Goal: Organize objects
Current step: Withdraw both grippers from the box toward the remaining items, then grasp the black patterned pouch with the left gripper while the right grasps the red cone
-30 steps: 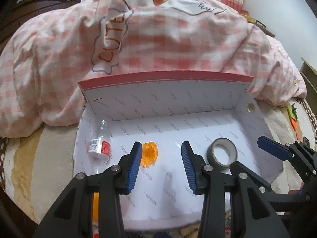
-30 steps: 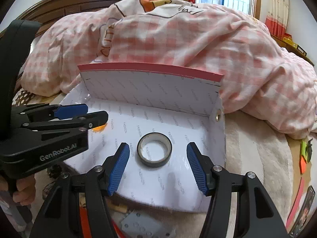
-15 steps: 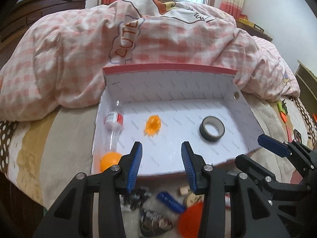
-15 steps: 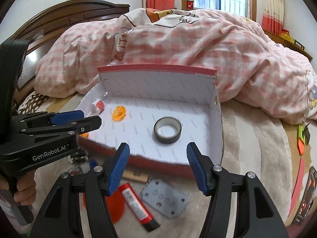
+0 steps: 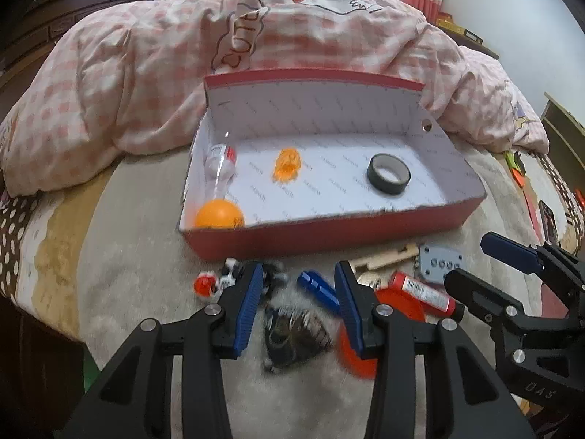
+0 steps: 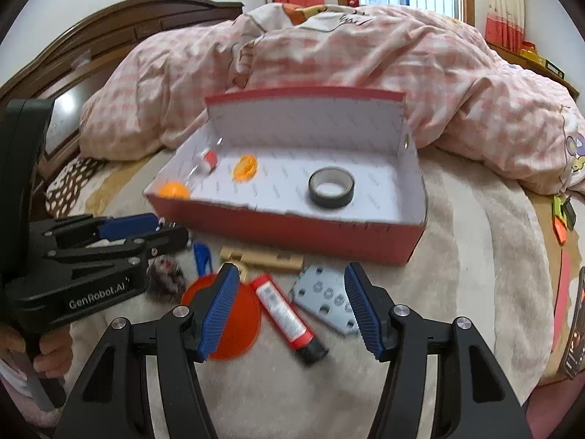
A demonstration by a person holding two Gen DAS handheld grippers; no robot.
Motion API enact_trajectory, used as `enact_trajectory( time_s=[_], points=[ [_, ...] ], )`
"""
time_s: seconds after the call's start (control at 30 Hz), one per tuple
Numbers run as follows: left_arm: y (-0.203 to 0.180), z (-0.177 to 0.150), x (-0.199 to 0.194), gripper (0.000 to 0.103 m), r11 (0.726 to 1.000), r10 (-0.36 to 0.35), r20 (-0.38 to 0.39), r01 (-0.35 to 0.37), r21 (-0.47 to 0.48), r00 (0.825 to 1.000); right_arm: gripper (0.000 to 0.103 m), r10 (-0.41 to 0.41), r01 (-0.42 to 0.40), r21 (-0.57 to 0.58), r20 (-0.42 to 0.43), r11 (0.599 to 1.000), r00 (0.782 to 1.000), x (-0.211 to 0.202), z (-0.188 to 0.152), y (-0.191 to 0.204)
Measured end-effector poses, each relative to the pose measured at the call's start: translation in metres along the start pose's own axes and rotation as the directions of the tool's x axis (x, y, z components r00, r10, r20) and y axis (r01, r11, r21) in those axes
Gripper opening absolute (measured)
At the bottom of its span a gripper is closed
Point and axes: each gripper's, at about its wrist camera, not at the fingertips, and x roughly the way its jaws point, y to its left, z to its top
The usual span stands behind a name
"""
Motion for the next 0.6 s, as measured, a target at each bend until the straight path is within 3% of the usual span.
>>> enact_trajectory(
  time_s=[0.33, 0.47, 0.6],
  points=[
    [0.019, -0.024, -0.013, 0.041, 1.000, 0.017, 0.017, -0.017, -0.006, 1.000, 0.062, 0.027, -0.027, -0.002, -0.047, 1.000, 0.999, 0.001, -0.024, 0.015],
    [0.028, -0.028, -0.019, 0.041, 1.000, 0.017, 0.037, -0.016, -0.024, 0.999, 0.072, 0.062, -0.062, 0.010, -0.053, 0.998, 0.997, 0.001, -0.031, 0.021],
    [0.040, -0.029, -0.021, 0.041, 0.999, 0.023, 0.052, -0.021, -0.046, 0.998, 0.075, 0.086, -0.087, -0.012, -0.060, 0.996, 0.995, 0.003, -0.036, 0.033]
  ],
)
